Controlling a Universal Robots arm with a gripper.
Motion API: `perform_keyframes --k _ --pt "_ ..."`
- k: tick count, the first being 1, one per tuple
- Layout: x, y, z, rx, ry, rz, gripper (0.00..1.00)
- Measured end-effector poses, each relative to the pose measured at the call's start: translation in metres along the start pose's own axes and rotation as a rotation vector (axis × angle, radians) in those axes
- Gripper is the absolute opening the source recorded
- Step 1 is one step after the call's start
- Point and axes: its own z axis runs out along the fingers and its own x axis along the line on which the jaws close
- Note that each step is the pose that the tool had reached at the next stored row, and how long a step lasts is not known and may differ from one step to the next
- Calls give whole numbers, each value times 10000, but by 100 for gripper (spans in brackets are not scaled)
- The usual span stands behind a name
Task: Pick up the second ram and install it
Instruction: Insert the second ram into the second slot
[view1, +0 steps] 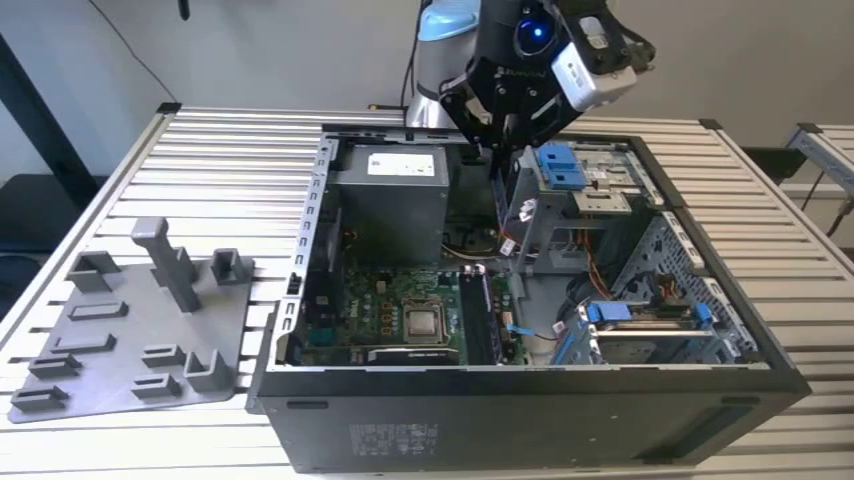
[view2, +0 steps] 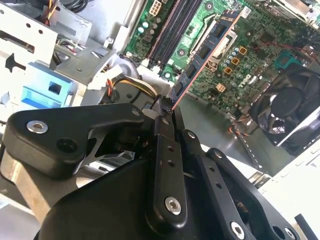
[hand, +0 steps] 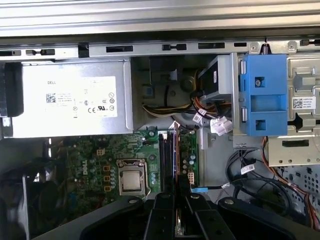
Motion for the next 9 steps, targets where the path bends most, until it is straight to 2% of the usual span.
perform_keyframes --k 9 --pt "-22 -10 77 0 0 2 15"
